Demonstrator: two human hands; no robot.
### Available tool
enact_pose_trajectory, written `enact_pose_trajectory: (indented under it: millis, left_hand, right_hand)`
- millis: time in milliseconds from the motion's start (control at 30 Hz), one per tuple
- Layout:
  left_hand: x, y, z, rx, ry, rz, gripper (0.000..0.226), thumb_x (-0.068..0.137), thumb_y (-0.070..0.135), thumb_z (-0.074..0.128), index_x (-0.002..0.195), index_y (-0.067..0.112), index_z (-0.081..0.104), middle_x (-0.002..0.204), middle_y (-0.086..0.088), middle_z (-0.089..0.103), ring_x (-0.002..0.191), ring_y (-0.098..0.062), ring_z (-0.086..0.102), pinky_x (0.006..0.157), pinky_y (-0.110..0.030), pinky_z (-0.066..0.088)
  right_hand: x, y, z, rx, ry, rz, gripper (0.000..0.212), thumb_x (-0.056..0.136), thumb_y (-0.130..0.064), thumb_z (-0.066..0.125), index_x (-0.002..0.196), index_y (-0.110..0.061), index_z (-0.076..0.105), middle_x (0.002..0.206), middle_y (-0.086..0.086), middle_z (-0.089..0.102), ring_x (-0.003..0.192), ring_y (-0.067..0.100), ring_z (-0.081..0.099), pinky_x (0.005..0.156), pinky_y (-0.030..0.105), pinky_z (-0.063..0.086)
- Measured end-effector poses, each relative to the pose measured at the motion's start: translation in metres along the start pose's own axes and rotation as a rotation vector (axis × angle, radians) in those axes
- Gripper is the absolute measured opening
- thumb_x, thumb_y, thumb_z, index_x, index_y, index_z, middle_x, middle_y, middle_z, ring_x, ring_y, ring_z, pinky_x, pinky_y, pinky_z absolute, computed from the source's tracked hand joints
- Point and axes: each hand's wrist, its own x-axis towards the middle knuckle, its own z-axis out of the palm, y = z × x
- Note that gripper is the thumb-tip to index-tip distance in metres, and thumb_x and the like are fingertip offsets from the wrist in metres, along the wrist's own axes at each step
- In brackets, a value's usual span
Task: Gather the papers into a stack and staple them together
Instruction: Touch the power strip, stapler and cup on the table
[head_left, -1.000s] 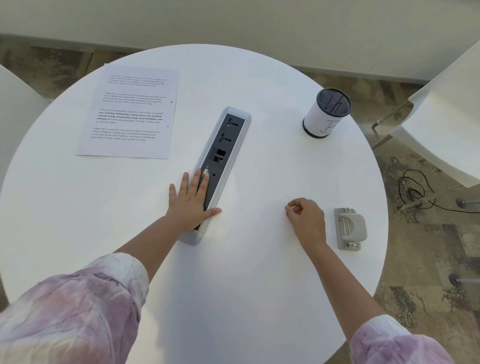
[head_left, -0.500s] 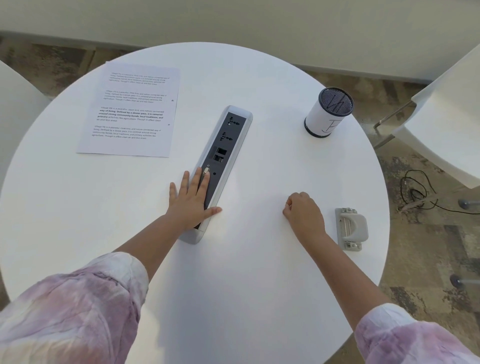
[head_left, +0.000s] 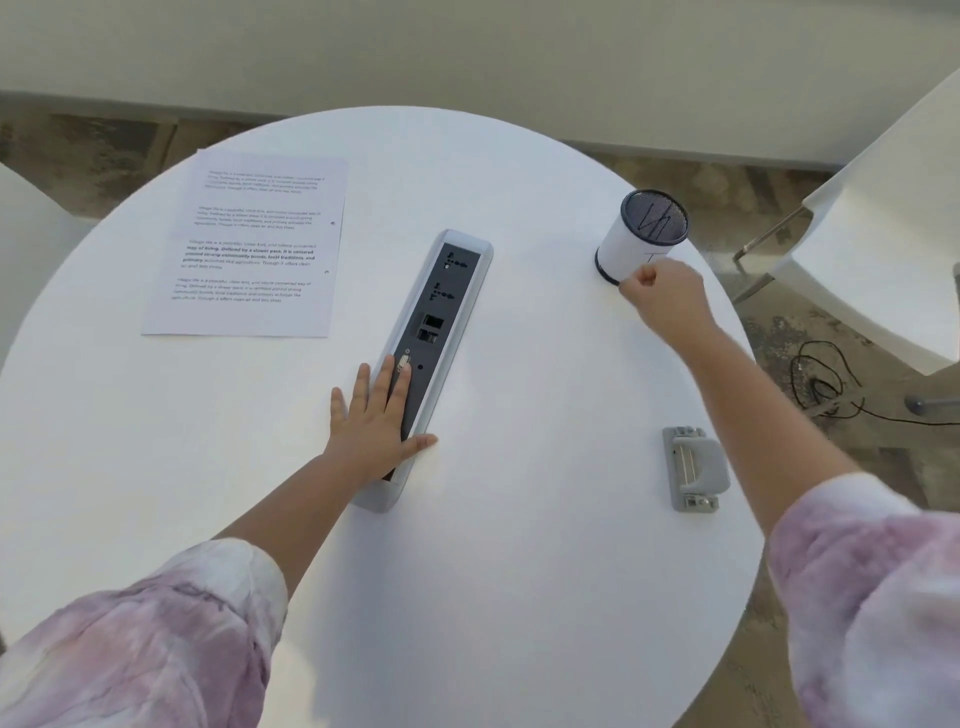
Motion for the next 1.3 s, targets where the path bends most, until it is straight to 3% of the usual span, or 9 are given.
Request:
enact_pose_trajectory:
  millis: [133,400,567,767,833,900,1000,1167,1300]
  left_hand:
    - [0.000,0.000,0.000,-0.005,0.007,0.002,0.090,0.085,0.068,0.029,0.142,0.022,-0.025,0.150,0.004,-0.032,0.141,-0.026,-0.024,0.113,-0.053,-0.006]
    - [0.000,-0.002,0.004,-0.007,0.012,-0.003,0.091,0.084,0.069,0.028,0.142,0.022,-0.025,0.150,0.005,-0.032,0.140,-0.025,-0.025,0.113,-0.052,-0.007]
    - [0.000,-0.001,0.004,-0.017,0.021,0.000,0.090,0.085,0.068,0.028,0.141,0.023,-0.025,0.150,0.006,-0.032,0.140,-0.025,-0.025,0.113,-0.052,-0.007]
    - [-0.001,-0.001,0.003,-0.015,0.019,0.000,0.089,0.085,0.068,0.027,0.141,0.024,-0.026,0.149,0.006,-0.035,0.140,-0.024,-0.026,0.113,-0.052,-0.007]
    - [-0.001,-0.001,0.003,-0.021,0.017,-0.001,0.089,0.085,0.068,0.028,0.141,0.024,-0.026,0.150,0.006,-0.033,0.140,-0.024,-0.025,0.113,-0.052,-0.008]
    - [-0.001,-0.002,0.004,-0.020,0.021,-0.001,0.090,0.085,0.068,0.028,0.140,0.024,-0.028,0.150,0.006,-0.033,0.140,-0.024,-0.025,0.113,-0.052,-0.007]
    - [-0.001,-0.001,0.004,-0.009,0.029,-0.002,0.091,0.084,0.069,0.028,0.137,0.023,-0.031,0.151,0.005,-0.032,0.141,-0.025,-0.024,0.113,-0.053,-0.007]
    - [0.000,0.000,0.004,-0.008,0.038,-0.003,0.090,0.084,0.069,0.028,0.142,0.023,-0.024,0.151,0.004,-0.030,0.141,-0.025,-0.023,0.112,-0.053,-0.006]
    - [-0.001,0.000,0.004,-0.003,0.036,-0.005,0.090,0.084,0.068,0.028,0.142,0.023,-0.024,0.151,0.004,-0.030,0.141,-0.025,-0.023,0.112,-0.053,-0.006]
  right_hand:
    - [0.052,-0.010,-0.029,-0.018,0.029,0.015,0.039,0.075,-0.006,0.047,0.046,-0.018,0.024,0.027,0.000,0.029,0.036,0.013,0.023,0.038,0.018,0.019]
    - [0.100,0.002,-0.038,-0.035,0.083,0.137,0.019,0.086,-0.010,0.050,0.070,-0.011,0.059,0.025,-0.021,0.044,0.068,0.017,0.049,0.068,0.023,0.037]
    - [0.106,0.005,-0.035,-0.031,0.049,0.183,0.026,0.087,-0.008,0.046,0.084,0.006,0.067,0.021,-0.023,0.037,0.032,-0.006,0.046,0.075,0.030,0.048]
    - [0.095,0.010,-0.036,0.066,0.097,0.166,0.023,0.083,-0.012,0.054,0.091,0.000,0.071,0.034,-0.015,0.052,0.037,-0.018,0.046,0.042,0.006,0.038]
    - [0.080,0.003,-0.034,0.037,0.098,0.096,0.020,0.081,-0.013,0.056,0.090,-0.004,0.071,0.056,-0.004,0.058,0.048,-0.005,0.054,0.050,0.015,0.041]
    - [0.059,-0.005,-0.026,-0.026,0.052,-0.032,0.017,0.080,-0.012,0.056,0.088,-0.006,0.070,0.073,0.004,0.059,0.070,0.010,0.054,0.059,0.019,0.038]
    - [0.024,-0.007,-0.007,-0.061,-0.116,-0.156,0.012,0.077,-0.009,0.060,0.084,-0.005,0.069,0.075,0.005,0.060,0.072,0.017,0.053,0.054,0.012,0.034]
    - [-0.021,0.015,0.023,-0.144,-0.449,-0.055,0.009,0.075,-0.008,0.065,0.082,-0.009,0.070,0.064,-0.005,0.056,0.064,0.013,0.052,0.049,0.005,0.036]
    - [-0.062,0.040,0.044,-0.093,-0.460,0.006,0.013,0.075,-0.013,0.067,0.088,-0.011,0.066,0.079,0.000,0.060,0.079,0.016,0.055,0.065,0.015,0.042]
